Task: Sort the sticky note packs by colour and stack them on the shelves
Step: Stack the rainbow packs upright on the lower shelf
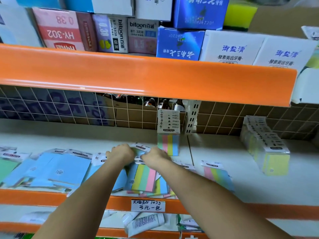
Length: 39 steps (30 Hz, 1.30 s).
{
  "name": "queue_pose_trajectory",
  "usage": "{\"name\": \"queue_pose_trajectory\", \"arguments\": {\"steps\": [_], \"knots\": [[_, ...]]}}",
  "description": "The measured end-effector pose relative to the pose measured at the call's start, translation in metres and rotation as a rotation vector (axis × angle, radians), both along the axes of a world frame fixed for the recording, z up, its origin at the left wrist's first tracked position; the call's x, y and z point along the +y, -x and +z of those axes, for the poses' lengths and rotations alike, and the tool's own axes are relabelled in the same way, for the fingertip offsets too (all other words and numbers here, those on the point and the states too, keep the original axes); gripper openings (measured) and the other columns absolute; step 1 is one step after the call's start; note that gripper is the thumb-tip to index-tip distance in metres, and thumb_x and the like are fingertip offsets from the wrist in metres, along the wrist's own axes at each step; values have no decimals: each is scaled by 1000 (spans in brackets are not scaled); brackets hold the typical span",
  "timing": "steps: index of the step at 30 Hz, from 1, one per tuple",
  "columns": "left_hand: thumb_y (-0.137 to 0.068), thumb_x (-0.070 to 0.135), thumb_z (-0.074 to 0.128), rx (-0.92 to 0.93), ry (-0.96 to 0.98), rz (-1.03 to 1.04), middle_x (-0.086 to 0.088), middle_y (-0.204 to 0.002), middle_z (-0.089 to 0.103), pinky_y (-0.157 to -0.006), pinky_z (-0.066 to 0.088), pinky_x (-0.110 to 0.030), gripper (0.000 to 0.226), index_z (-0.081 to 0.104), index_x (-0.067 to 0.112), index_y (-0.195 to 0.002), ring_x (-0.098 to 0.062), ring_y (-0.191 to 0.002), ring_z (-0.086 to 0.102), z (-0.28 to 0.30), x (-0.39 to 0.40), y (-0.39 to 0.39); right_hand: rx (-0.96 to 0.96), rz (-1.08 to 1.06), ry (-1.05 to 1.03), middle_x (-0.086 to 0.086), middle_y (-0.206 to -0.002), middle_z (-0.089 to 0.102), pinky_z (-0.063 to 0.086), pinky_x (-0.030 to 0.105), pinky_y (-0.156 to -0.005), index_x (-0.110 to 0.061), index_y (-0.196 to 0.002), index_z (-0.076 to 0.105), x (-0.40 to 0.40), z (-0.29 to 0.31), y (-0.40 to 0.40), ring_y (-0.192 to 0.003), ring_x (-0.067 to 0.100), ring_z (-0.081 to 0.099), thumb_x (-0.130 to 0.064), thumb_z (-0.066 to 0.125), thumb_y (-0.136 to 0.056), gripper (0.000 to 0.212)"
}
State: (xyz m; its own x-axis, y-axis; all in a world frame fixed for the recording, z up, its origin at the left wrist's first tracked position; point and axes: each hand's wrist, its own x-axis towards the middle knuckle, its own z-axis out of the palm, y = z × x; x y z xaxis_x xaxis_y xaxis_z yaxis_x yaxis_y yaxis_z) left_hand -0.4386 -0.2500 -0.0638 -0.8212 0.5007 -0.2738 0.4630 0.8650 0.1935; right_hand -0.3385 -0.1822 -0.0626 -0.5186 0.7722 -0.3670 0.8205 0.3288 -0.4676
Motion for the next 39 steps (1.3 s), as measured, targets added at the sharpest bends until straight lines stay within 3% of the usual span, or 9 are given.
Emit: {"name": "queue_pose_trajectory", "arguments": {"steps": [6, 12, 16, 20, 23, 26, 29, 33, 39], "knots": [[-81, 16, 50, -19, -1, -7, -8, -112, 59, -94, 28, -39, 14, 55, 15, -93, -25, -105, 53, 5, 8, 1, -5, -122, -73, 6, -121, 62, 31, 33, -91, -21, -111, 63, -5, 1, 16, -117, 26, 50, -34, 56, -87, 29], [-82, 15, 50, -111, -87, 62, -9, -96, 50, -92, 30, -39, 17, 54, 8, -97, -28, -93, 47, 16, 7, 2, 150, -185, -6, 1, -113, 66, 31, 33, -94, -26, -108, 67, -2, 10, 16, -110, 23, 57, -30, 59, -87, 23], [-81, 28, 60, -184, -290, 149, -10, -95, 59, -88, 39, -35, 26, 61, 7, -97, -30, -96, 56, 20, 6, 2, 278, -154, 38, -1, -95, 69, 48, 28, -79, -28, -87, 64, 1, 11, 16, -94, 24, 66, -31, 63, -79, 8], [-83, 18, 51, -219, -544, 161, -15, -92, 65, -71, 54, -34, 18, 60, 5, -92, -33, -83, 65, 26, 11, -6, 449, -123, 48, 1, -100, 70, 46, 21, -65, -23, -100, 68, 15, 23, 3, -93, 22, 67, -24, 66, -85, 15], [-85, 8, 48, -200, -713, 145, -15, -111, 57, -77, 48, -33, 21, 56, 4, -104, -33, -98, 59, 32, 24, -20, 521, -157, -2, 3, -103, 70, 47, 24, -71, -19, -104, 67, 31, 35, -12, -96, 23, 66, -16, 61, -87, 18], [-82, 6, 50, -245, -808, 112, -14, -107, 56, -73, 54, -36, 20, 54, 4, -102, -34, -92, 60, 37, 39, -40, 495, -166, -91, 4, -107, 70, 48, 27, -75, -18, -108, 65, 50, 42, -28, -96, 24, 65, -16, 57, -90, 20], [-77, 4, 51, -270, -791, 29, -14, -107, 57, -80, 55, -43, 33, 49, 7, -110, -35, -92, 61, 29, 51, -56, 457, -172, -141, 0, -103, 67, 44, 22, -62, -17, -109, 63, 67, 43, -48, -85, 20, 61, -15, 56, -92, 18], [-73, 0, 55, -277, -713, -61, -16, -103, 60, -75, 53, -40, 52, 42, 13, -121, -36, -94, 60, 15, 56, -70, 406, -220, -145, -2, -96, 65, 52, 29, -75, -19, -103, 62, 77, 34, -64, -87, 20, 62, -14, 62, -87, 17], [-70, 2, 61, -204, -568, -55, -15, -105, 58, -70, 47, -37, 54, 36, 11, -117, -37, -93, 59, 1, 56, -77, 351, -149, -93, 9, -98, 65, 52, 31, -71, -15, -105, 54, 74, 14, -69, -86, 25, 62, 1, 65, -80, 32]]}}
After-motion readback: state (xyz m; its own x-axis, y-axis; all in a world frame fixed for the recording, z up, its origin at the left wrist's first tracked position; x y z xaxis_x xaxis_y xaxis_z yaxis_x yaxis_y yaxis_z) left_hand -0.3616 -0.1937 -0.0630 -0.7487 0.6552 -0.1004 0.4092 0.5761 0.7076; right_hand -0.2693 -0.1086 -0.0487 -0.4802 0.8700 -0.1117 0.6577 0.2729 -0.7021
